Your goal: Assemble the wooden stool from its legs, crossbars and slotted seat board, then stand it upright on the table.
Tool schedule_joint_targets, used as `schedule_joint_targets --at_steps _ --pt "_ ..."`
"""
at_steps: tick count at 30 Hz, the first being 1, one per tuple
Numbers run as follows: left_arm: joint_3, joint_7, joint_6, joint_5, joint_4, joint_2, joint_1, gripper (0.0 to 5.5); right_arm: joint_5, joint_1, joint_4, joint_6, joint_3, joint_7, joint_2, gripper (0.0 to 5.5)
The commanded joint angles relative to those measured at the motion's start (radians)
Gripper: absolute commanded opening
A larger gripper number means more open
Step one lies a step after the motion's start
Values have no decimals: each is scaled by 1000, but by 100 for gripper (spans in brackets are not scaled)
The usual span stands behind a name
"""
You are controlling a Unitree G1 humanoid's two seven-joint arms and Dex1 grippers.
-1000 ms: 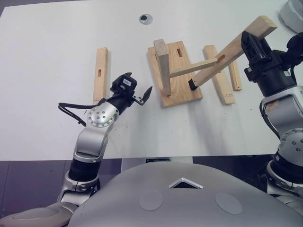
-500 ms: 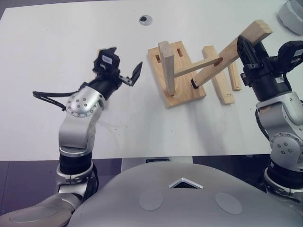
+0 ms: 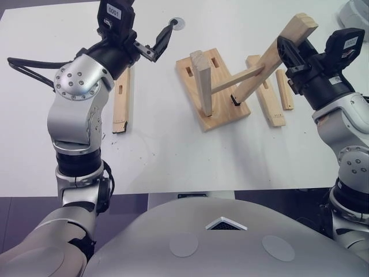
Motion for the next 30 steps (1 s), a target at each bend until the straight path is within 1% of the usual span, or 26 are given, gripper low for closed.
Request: schedule_joint_targets --at_steps 1,5,9,10,13,14,17,23,27,30 --pt "-18 16 5 -7 -29 -11 -10 473 -137 103 60 59 70 14 -60 112" --pt "-28 60 27 -4 -81 -42 -38 473 -72 116 92 52 8 9 2 113" --pt "-36 82 27 6 -91 -47 -39 473 -49 104 89 19 -13 39 30 113" --pt "-38 84 24 8 -89 -46 -35 473 -38 94 87 9 -23 45 45 142" --pt "-42 90 19 8 -85 -46 -30 473 -2 61 86 -9 -53 53 88 189" --pt "-42 91 17 8 -83 -46 -29 473 8 50 87 -9 -62 56 100 213" --pt "-45 93 15 7 -82 -47 -27 473 2 32 88 -8 -62 67 113 264" --pt "-50 94 9 4 -76 -50 -28 473 -25 6 88 -23 -33 90 130 264" --pt "-52 96 12 6 -80 -50 -27 473 -151 0 166 -3 36 111 77 264" --pt "-50 94 13 4 -80 -50 -24 473 -206 68 190 31 73 138 43 264"
